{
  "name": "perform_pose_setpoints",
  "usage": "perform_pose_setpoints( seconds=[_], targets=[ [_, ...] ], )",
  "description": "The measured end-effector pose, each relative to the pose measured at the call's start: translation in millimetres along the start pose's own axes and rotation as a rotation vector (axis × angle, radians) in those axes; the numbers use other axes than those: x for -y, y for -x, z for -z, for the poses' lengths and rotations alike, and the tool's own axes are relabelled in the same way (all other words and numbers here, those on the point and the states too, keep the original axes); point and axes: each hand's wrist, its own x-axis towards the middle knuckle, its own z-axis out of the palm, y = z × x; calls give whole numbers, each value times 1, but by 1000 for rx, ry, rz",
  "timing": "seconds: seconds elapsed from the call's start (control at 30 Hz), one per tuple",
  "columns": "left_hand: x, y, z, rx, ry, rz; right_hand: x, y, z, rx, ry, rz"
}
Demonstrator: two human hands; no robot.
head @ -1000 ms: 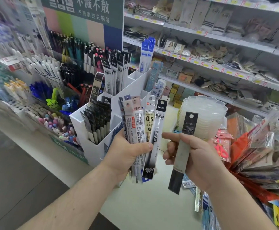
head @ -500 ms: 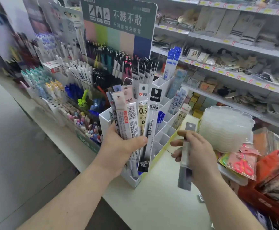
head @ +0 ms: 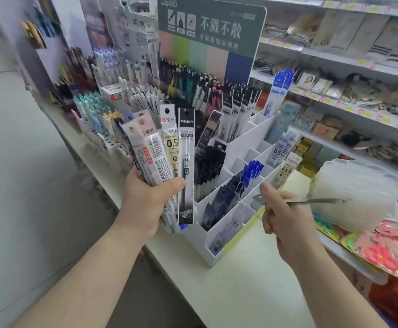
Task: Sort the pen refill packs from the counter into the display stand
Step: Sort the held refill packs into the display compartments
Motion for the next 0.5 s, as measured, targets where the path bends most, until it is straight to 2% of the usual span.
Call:
perform_pose_setpoints(
  seconds=[0.23,0.37,0.5],
  targets=[
    [5,-4,11,-75,18,10,1,-1,-10,69,63,-60],
    [10,-4,13,-95,29,21,7,3,-16,177,219,76],
    [13,-3,15,-86,24,27,11,3,-22,158,304,204]
  ],
)
